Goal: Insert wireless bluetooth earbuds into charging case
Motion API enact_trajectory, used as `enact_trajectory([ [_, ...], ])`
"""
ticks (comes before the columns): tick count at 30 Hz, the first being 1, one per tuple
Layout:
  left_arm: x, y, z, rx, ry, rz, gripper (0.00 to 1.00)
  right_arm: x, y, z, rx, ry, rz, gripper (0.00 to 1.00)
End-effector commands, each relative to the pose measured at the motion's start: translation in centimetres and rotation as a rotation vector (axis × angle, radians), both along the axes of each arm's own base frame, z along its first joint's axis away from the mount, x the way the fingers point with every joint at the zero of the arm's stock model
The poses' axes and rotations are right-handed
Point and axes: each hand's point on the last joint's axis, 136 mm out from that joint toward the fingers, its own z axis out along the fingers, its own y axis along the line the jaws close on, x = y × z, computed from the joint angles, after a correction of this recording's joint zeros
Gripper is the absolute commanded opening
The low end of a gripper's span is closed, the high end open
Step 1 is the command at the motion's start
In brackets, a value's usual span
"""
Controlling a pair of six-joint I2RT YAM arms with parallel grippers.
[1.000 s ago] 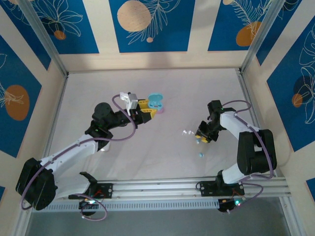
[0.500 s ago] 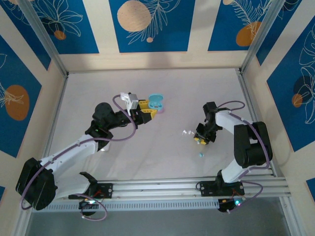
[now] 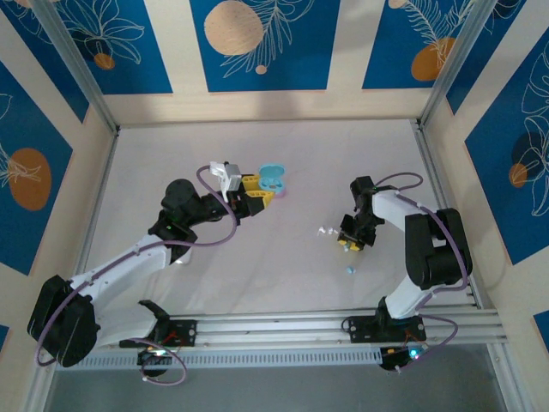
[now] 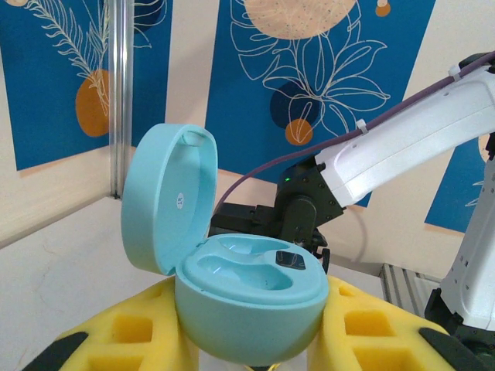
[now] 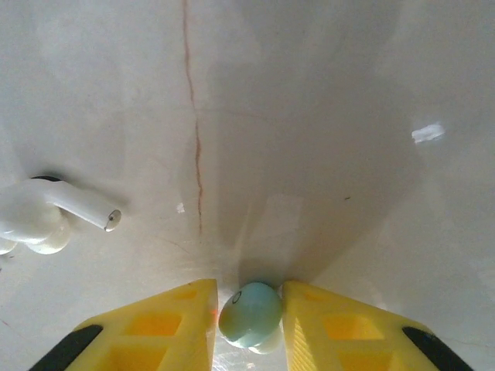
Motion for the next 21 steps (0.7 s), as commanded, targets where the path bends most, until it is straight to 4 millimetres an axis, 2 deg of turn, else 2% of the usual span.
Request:
enact_trajectory([
  [1, -0.49, -0.37, 1.34, -0.013, -0.035, -0.015, 0.29, 0.37, 0.01, -0.12, -0.019, 0.0, 0.014, 0.26],
  [5, -0.5, -0.48, 1.32, -0.012, -0.031, -0.021, 0.29, 0.37, -0.04, -0.17, -0.036, -0.002, 0.03, 0.24],
  [11, -0.5, -0.55, 1.29, -0.01, -0.03, -0.022, 0.29, 0.55, -0.46, 0.14, -0.076, -0.01, 0.045, 0.28],
  [21, -0.58, -0.67, 1.25, -0.008, -0.028, -0.026, 0.29, 0.69, -0.49, 0.12, -0.08, -0.02, 0.021, 0.3],
])
